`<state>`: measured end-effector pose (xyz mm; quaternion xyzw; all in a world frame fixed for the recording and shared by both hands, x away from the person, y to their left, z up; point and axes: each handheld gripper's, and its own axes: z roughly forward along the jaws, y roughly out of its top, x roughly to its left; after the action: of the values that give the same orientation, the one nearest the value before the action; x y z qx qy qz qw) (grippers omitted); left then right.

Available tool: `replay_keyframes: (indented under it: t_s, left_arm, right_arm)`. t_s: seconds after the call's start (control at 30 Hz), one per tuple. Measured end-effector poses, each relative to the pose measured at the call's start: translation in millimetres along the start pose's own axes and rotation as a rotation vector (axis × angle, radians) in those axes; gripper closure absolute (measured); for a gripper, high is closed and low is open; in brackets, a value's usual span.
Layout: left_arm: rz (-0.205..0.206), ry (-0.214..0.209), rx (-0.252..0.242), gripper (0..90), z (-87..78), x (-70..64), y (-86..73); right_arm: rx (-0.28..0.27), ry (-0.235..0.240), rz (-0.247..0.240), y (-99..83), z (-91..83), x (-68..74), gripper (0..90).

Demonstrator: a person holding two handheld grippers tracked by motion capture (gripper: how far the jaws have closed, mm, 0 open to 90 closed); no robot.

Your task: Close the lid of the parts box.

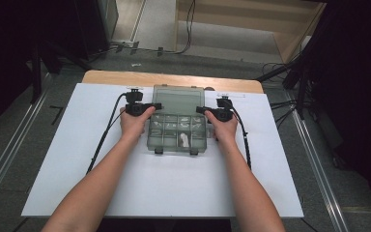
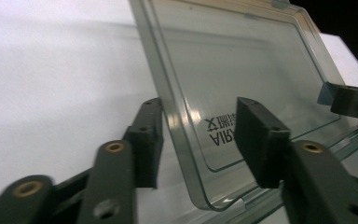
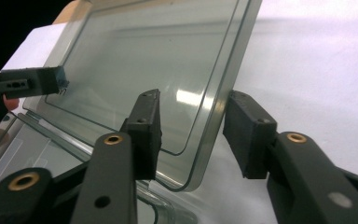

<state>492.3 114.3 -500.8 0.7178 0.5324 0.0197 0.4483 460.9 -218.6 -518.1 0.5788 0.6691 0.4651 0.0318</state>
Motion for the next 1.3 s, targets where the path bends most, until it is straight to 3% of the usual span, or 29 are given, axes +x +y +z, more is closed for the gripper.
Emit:
replay_keyframes:
  t_s: [0.17, 0.33, 0.47, 0.6, 0.67, 0.77, 0.83, 0.9, 1.07, 1.17, 1.3]
  left_arm:
    - [0.009, -0.019, -0.024, 63.5, -5.9, 2.2, 2.1]
    - [0.049, -0.039, -0.082, 72.5, -16.1, 2.6, 1.9]
    - [0.074, -0.038, -0.106, 76.3, -20.3, 1.0, 0.4]
    - [0.075, -0.048, -0.115, 78.7, -23.0, 1.3, -0.5]
    - [0.101, -0.044, -0.112, 82.6, -25.3, 2.2, -0.2]
    - [0.13, -0.025, -0.113, 82.6, -26.3, 1.1, 0.6]
    - [0.131, 0.004, -0.13, 74.4, -27.4, -0.5, 2.7]
    - [0.117, -0.012, -0.143, 73.0, -30.0, 0.2, 8.3]
    - [0.125, -0.018, -0.174, 72.3, -33.3, -3.7, 25.7]
    - [0.142, -0.005, -0.174, 72.4, -32.9, -5.6, 34.4]
    - [0.153, -0.033, -0.167, 77.4, -30.7, -5.2, 37.6]
  right_arm:
    - [-0.025, 0.004, -0.01, -1.0, -4.6, -0.2, 61.9]
    - [-0.069, -0.023, -0.09, 0.0, -14.8, 5.4, 70.7]
    - [-0.087, -0.034, -0.118, -1.0, -22.4, 6.1, 79.1]
    - [-0.097, -0.047, -0.142, -2.7, -24.0, 8.2, 79.5]
    - [-0.102, -0.057, -0.15, -3.1, -24.5, 9.8, 80.1]
    - [-0.112, -0.065, -0.171, -4.2, -25.5, 11.9, 80.6]
    - [-0.115, -0.075, -0.189, -5.0, -26.1, 12.9, 80.7]
    - [-0.118, -0.08, -0.206, -5.3, -26.8, 13.8, 80.8]
    - [-0.134, -0.099, -0.24, -7.7, -27.6, 16.5, 80.9]
    - [-0.143, -0.104, -0.256, -9.0, -27.7, 17.2, 80.8]
    - [-0.155, -0.11, -0.279, -10.5, -27.6, 17.5, 80.6]
